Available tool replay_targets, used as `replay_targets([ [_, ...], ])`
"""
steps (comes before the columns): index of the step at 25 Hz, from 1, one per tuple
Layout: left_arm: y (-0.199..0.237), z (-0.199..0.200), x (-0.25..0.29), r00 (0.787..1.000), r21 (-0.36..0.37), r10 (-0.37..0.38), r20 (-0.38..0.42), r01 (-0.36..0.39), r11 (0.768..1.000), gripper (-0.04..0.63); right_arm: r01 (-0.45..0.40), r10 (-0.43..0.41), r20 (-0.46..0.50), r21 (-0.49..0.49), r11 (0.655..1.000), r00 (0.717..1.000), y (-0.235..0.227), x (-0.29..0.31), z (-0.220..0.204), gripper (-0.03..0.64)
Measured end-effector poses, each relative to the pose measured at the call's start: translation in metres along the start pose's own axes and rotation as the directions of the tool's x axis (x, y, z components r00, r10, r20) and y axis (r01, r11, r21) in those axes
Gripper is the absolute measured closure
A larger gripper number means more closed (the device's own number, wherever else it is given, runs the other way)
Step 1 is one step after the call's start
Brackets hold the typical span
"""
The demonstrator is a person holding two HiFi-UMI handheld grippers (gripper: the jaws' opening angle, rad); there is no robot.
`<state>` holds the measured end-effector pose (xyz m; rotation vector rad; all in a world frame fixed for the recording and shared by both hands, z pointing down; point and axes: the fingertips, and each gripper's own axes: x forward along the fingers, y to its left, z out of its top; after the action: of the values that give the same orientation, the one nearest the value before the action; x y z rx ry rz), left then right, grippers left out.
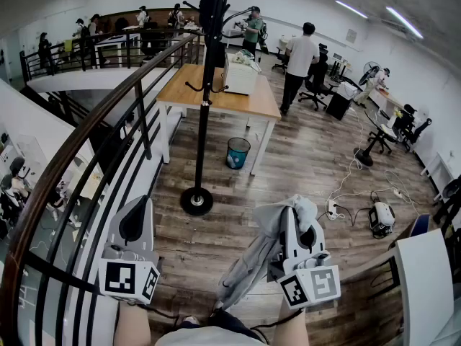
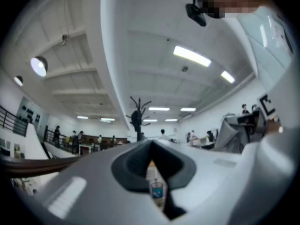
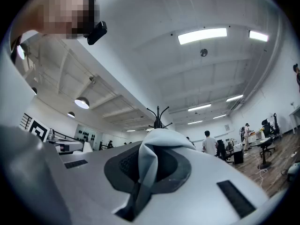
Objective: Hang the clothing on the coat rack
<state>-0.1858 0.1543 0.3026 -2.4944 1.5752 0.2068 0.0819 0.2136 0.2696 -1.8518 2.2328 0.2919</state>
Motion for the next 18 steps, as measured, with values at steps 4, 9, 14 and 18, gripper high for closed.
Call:
replay_targets([
  [4,-0.005,0.001,0.005,1.0,-0.002,0.0,0.003,0.0,1.0,0.586,-0.004,0.004,0.002,0.001,1.0,1.0,-0.006,0.002,0.001,0.609],
  [9,-0.01,-0.003,0.016,1.0,-0.002,-0.001,0.001,0.001,1.0,0.586,-0.019,0.019,-0.001,0.01,1.0,1.0,-0.011,0.01,-0.004,0.609],
  [14,-0.016,-0.006,0.032,1.0,0.004,-0.002,0.0,0.002,1.0,0.586,-0.032,0.032,-0.011,0.016,0.999,0.999,-0.022,0.022,-0.012,0.609],
  [18,-0.02,-0.011,0.048,1.0,0.005,0.0,-0.003,0.0,1.0,0.586,-0.045,0.045,-0.013,0.029,0.999,0.999,-0.031,0.036,-0.019,0.609],
])
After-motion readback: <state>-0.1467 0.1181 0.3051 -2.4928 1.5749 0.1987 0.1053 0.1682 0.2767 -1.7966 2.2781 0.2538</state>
